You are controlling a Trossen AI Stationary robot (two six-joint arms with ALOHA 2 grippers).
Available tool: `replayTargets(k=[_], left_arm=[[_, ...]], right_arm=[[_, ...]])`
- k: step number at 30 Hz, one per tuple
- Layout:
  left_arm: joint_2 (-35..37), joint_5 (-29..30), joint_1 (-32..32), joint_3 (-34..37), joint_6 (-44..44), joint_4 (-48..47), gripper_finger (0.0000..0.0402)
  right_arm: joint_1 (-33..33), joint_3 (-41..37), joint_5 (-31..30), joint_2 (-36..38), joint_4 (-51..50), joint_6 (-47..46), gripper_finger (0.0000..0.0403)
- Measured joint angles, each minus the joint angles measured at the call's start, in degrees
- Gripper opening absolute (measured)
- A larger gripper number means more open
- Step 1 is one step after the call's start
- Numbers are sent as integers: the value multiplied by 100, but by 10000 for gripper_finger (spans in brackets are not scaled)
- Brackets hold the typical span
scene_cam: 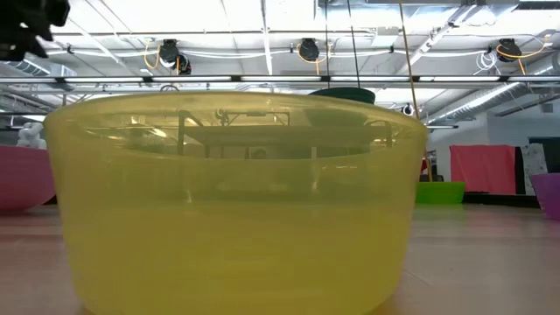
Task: Place and stack bowls onto a shelf
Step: Stack the pink bowl on top of the dark green bowl on the shelf
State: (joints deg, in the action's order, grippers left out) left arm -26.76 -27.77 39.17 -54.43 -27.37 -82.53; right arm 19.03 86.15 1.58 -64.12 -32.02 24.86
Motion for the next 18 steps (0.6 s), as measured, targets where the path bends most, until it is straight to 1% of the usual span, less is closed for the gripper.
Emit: replayTargets(k=[4,13,18], left_arm=[[2,2,-78,0,-20,-297,136],[-1,61,-109,0,52,-134,136],[-174,64,-126,2,277,-139,136]], right_arm=[[0,0,0,0,-9,-1,82],[0,2,-2,0,-165,-6,82],[0,2,-2,0,-168,-8,82]])
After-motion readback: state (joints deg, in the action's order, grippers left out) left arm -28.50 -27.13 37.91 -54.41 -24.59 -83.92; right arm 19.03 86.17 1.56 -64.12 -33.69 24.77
